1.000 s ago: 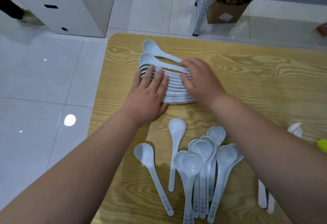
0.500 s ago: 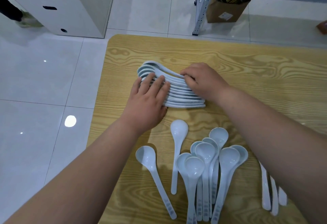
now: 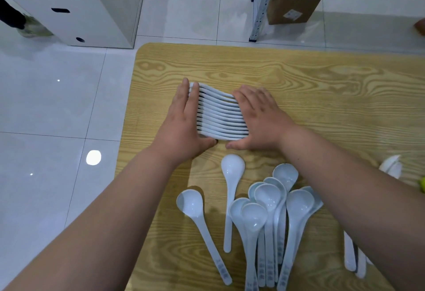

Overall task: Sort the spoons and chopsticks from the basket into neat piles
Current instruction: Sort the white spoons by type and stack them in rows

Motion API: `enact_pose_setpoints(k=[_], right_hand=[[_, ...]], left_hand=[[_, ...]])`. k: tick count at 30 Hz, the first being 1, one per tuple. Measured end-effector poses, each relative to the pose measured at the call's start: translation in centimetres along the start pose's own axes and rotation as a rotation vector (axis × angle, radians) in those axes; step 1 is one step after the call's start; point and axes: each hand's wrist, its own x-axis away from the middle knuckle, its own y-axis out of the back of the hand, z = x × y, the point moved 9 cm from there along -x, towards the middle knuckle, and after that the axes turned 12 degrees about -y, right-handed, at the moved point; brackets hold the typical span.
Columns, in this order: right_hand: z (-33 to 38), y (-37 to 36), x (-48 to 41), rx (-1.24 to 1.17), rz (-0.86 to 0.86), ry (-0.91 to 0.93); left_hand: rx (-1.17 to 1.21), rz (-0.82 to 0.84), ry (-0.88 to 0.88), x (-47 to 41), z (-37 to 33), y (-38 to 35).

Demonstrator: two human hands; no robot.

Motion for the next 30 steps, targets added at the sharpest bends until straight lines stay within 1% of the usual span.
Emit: enact_pose_setpoints(k=[3,6,8,13,17,22,27,30], right_hand=[[-0.1,0.4,-0.1,0.003,-0.003,-0.011],[0.2,0.5,-0.1,-0.008,0.007,-0.002],[0.1,0.4,-0.1,-0.011,0.014,-0.007],[-1.3,-0.2,0.9,-0.063,-0.011,-0.033],[-0.7,-0.4,1.1,-0.055,-0.044,-0.004],[-0.4,-0.8,1.6,-0.070,-0.080,0.034],[-0.7,-0.8,1.4,-0.078,-0.064,0.018],[-0.8,-0.9,1.4,-0.075,-0.041,0.015]], left_hand=[[-0.025,0.014,-0.023,0.1,0.0,0.1],[-0.154,0.069,-0.086,-0.6,-0.3,-0.1],[-0.198,0.083,-0.088,-0.9,-0.4,-0.2],[-0.177,0.077,-0.067,-0.7,-0.2,-0.1],[-0.225,0.076,-0.083,-0.1,-0.1,-0.2],[-0.220,0.060,-0.073,0.8,-0.3,-0.3],[-0.243,0.072,-0.072,0.4,-0.4,-0.4],[-0.317,0.072,-0.100,0.3,-0.7,-0.3]])
